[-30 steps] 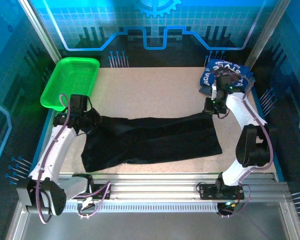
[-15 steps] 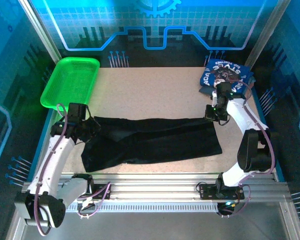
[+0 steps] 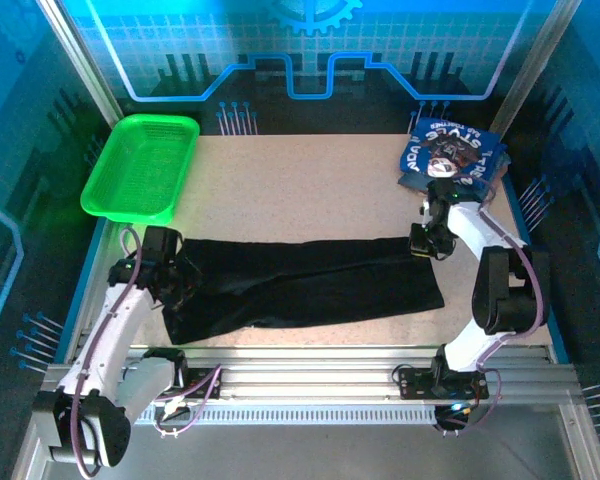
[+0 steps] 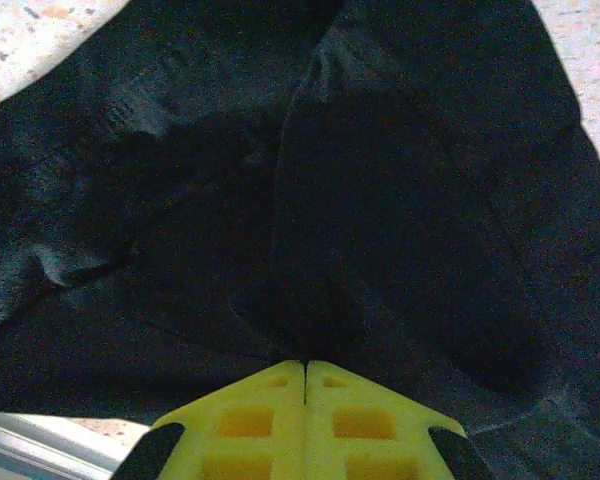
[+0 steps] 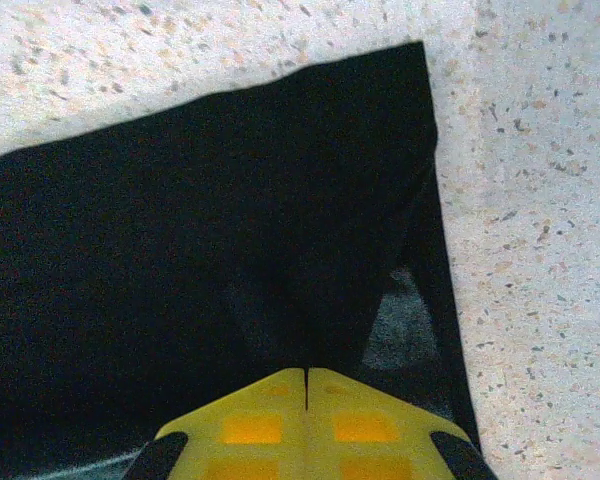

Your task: Fold and stack the t-shirts

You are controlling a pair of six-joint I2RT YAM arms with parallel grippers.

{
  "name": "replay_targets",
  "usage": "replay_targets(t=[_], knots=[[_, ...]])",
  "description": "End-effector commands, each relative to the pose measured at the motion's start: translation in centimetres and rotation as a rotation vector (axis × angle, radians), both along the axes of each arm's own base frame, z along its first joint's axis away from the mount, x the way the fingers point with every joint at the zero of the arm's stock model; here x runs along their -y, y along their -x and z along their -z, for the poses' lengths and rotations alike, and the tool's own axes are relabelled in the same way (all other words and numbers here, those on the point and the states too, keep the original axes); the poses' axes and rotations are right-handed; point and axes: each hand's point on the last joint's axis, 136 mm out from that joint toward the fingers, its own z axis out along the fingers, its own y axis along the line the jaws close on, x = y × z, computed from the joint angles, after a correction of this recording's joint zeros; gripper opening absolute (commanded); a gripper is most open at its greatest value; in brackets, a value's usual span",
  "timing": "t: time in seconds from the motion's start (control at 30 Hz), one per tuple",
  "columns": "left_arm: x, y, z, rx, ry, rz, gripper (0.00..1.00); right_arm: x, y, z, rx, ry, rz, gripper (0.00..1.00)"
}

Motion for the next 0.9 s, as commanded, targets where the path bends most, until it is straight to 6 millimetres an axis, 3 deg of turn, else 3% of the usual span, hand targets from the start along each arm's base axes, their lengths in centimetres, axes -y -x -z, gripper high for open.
replay_targets(t=[0.0, 0.17, 0.27, 0.33, 0.4, 0.47, 0.57, 0.7, 0.87], knots=[[-0.6, 1.2, 1.2, -0.048, -0.022, -0.028, 0.0, 1.5, 0.4, 1.4, -0.035, 0.047, 0.059, 0.0], [-0.5, 1.2, 2.9, -0.064, -0.018, -0.02, 0.0, 2.2, -0.1, 2.9, -0.056, 0.086, 0.092, 0.01], [0.0, 0.5, 4.2, -0.073, 0.013, -0.01, 0.0, 2.3, -0.7, 3.8, -0.055, 0.093, 0.097, 0.15], [0.2, -0.1, 4.6, -0.072, 0.022, -0.005, 0.01, 2.4, -0.8, 4.0, -0.071, 0.1, 0.104, 0.35], [0.2, -0.6, 4.1, -0.059, 0.016, 0.0, 0.24, 2.5, -0.7, 3.6, -0.064, 0.1, 0.115, 0.49], [0.1, -1.0, 3.3, -0.031, 0.009, 0.004, 0.48, 2.5, -0.5, 2.7, -0.036, 0.098, 0.126, 0.55], [0.6, -1.7, 1.7, 0.026, 0.041, 0.008, 0.55, 2.1, -0.1, 0.6, 0.005, 0.071, 0.149, 0.6], [1.4, -1.9, -0.6, 0.086, 0.075, 0.015, 0.59, -0.6, 0.4, -3.1, 0.103, -0.028, 0.094, 0.68], [1.1, -1.2, -1.5, 0.068, 0.047, 0.033, 0.61, -6.8, 2.0, -6.9, 0.214, -0.145, -0.16, 0.82]])
